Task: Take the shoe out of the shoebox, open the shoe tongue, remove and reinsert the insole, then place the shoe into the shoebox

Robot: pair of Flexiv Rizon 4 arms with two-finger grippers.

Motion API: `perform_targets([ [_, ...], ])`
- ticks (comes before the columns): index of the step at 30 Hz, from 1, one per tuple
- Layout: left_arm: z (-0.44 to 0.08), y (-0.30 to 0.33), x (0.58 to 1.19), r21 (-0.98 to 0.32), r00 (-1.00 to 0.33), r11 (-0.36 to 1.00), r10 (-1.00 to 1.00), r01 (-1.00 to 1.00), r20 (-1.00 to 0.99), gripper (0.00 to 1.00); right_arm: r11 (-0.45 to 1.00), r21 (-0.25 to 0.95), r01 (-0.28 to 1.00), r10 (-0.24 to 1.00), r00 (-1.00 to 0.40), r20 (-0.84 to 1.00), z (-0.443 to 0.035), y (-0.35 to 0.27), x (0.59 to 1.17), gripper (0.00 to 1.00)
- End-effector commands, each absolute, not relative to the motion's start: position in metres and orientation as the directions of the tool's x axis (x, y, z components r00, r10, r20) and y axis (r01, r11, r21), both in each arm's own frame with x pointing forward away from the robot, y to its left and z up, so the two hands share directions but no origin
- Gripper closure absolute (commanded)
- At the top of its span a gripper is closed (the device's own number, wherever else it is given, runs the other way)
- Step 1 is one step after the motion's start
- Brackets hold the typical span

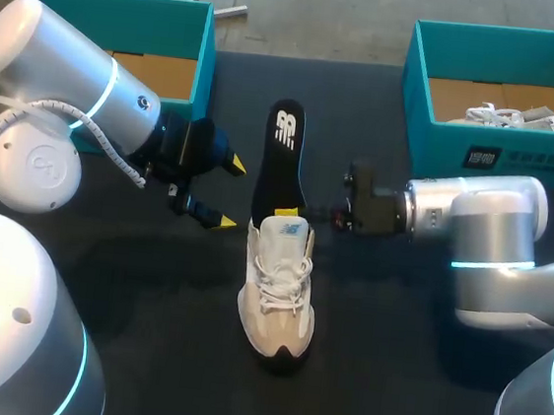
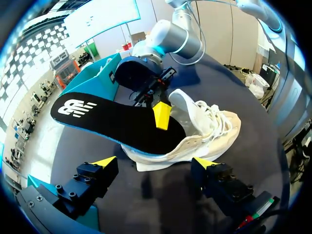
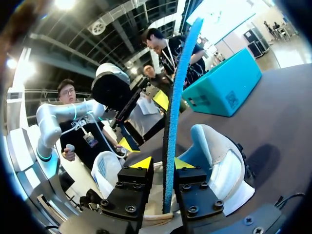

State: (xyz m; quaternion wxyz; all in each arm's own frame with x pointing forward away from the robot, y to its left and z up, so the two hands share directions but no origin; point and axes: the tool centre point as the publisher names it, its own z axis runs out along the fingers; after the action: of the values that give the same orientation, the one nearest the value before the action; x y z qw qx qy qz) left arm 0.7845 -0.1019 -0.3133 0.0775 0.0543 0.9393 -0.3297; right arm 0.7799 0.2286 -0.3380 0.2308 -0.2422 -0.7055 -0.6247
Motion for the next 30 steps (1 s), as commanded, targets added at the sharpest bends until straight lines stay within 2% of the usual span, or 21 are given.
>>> perform_targets([
  [1, -0.313, -0.102, 0.784, -0.608, -0.982, 0.779, 0.051, 0.153, -0.182, 0.00, 0.107, 0.774, 0.624, 0.061, -0.781, 0.621, -0.334, 0.230, 0.781, 0.75],
  [17, -0.313, -0.102, 0.784, -0.608, -0.982, 0.779, 0.051, 0.153, -0.182, 0.00, 0.124, 0.811, 0.572, 0.038, -0.819, 0.572, -0.325, 0.236, 0.803, 0.76],
  [21, -0.313, -0.102, 0.784, -0.608, -0.982, 0.779, 0.051, 0.153, -0.182, 0.00, 0.132, 0.812, 0.569, 0.033, -0.821, 0.570, -0.325, 0.237, 0.805, 0.84],
  [24, -0.313, -0.102, 0.784, -0.608, -0.982, 0.779, 0.051, 0.153, -0.182, 0.00, 0.136, 0.812, 0.568, 0.032, -0.822, 0.569, -0.325, 0.237, 0.805, 1.00],
  [30, -0.313, -0.102, 0.784, -0.608, -0.982, 0.779, 0.051, 0.153, -0.182, 0.00, 0.144, 0.801, 0.581, 0.039, -0.813, 0.582, -0.329, 0.234, 0.802, 1.00],
])
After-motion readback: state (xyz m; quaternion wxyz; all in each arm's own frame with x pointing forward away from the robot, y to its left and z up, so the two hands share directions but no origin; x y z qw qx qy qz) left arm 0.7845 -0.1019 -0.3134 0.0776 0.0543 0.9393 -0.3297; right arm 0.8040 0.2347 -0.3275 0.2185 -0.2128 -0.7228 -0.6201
